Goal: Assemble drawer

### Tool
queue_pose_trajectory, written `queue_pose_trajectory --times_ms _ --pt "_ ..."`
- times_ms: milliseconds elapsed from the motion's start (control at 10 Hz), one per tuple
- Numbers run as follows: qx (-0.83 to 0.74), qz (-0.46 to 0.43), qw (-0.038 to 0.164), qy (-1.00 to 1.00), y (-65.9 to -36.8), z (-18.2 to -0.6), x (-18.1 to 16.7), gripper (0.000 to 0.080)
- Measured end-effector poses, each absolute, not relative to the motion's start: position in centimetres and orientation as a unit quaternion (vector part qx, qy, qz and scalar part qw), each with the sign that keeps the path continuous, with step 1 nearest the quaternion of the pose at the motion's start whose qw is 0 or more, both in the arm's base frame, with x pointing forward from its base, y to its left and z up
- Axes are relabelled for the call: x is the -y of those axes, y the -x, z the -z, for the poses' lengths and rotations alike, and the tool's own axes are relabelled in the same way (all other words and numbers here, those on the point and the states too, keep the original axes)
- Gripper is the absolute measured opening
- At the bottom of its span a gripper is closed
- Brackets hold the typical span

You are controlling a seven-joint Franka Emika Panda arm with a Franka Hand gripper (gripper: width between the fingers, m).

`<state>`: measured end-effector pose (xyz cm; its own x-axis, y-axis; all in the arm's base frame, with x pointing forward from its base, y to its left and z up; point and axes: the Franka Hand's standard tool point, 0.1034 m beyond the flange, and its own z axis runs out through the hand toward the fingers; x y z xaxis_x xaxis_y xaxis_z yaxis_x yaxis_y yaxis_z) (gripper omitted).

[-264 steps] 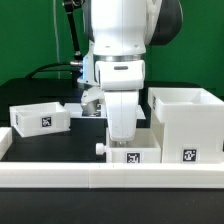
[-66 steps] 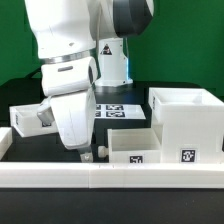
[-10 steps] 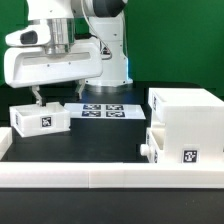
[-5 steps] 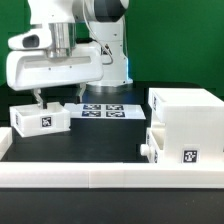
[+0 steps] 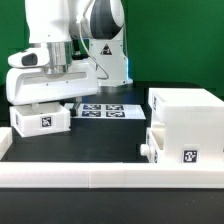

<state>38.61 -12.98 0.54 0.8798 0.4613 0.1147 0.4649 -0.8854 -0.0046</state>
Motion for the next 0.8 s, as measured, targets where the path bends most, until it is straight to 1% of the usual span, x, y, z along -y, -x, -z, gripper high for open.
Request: queue_pose_trajectory --times_ms 100,200,300,400,600,700,800 --pt "0.239 0.056 0.016 0.969 -38.57 -0.42 12.96 0.0649" --pt "0.238 0.055 0.016 0.969 -38.53 -0.35 12.94 0.0526" --pt "0.238 0.055 0.016 0.970 -38.50 -0.35 13.00 0.0376" --pt "0.237 0.055 0.016 0.970 -38.49 -0.34 13.02 0.0376" --pt "0.238 0.055 0.016 0.970 -38.49 -0.34 13.00 0.0103" --pt "0.238 0.055 0.017 0.970 -38.54 -0.35 12.94 0.0103" --pt "0.239 0.055 0.017 0.969 -38.72 -0.45 12.81 0.0040"
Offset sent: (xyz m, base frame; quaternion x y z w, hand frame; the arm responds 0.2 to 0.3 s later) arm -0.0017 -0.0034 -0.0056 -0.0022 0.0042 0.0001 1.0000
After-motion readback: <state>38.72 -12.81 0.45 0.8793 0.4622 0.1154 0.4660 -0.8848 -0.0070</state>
